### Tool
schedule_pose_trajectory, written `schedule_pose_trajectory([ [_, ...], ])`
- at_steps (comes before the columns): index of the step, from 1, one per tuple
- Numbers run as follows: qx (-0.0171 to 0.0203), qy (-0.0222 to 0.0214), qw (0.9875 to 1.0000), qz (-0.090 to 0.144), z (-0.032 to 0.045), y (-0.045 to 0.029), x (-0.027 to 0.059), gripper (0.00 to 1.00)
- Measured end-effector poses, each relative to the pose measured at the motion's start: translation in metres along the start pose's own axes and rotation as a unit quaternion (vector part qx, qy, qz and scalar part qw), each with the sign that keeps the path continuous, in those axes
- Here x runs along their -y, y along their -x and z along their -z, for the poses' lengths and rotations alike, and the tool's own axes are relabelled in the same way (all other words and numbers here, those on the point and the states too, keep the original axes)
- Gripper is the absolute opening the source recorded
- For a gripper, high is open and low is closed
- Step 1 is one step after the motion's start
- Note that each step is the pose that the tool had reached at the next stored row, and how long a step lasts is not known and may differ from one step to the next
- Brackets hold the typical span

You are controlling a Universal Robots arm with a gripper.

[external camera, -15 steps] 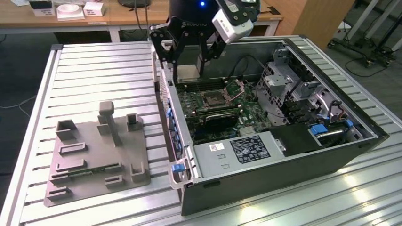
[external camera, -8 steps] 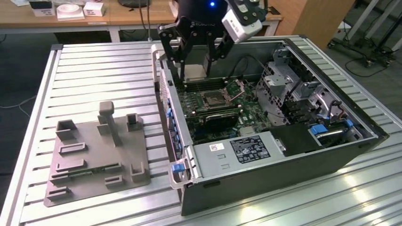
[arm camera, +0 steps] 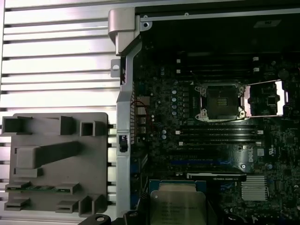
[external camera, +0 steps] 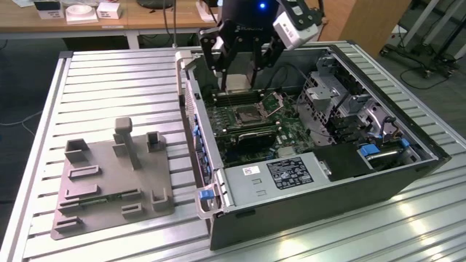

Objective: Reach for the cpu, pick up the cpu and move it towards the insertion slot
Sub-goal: 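Pick up the cpu and move it towards the insertion slot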

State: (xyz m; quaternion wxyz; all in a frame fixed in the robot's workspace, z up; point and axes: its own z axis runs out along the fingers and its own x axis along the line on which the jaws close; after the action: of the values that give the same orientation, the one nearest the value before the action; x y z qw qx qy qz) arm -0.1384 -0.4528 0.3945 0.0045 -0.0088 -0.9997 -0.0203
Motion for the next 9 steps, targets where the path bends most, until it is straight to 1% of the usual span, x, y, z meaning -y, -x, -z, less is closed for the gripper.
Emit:
schedule_pose_trajectory([
  [5, 0.0, 0.0, 1.0, 0.0, -0.0005, 0.0123, -0.0002, 0.55],
  [6, 0.0, 0.0, 1.0, 0.0, -0.0005, 0.0134, -0.0002, 0.55],
  [9, 0.0, 0.0, 1.0, 0.0, -0.0005, 0.0134, -0.0002, 0.55],
])
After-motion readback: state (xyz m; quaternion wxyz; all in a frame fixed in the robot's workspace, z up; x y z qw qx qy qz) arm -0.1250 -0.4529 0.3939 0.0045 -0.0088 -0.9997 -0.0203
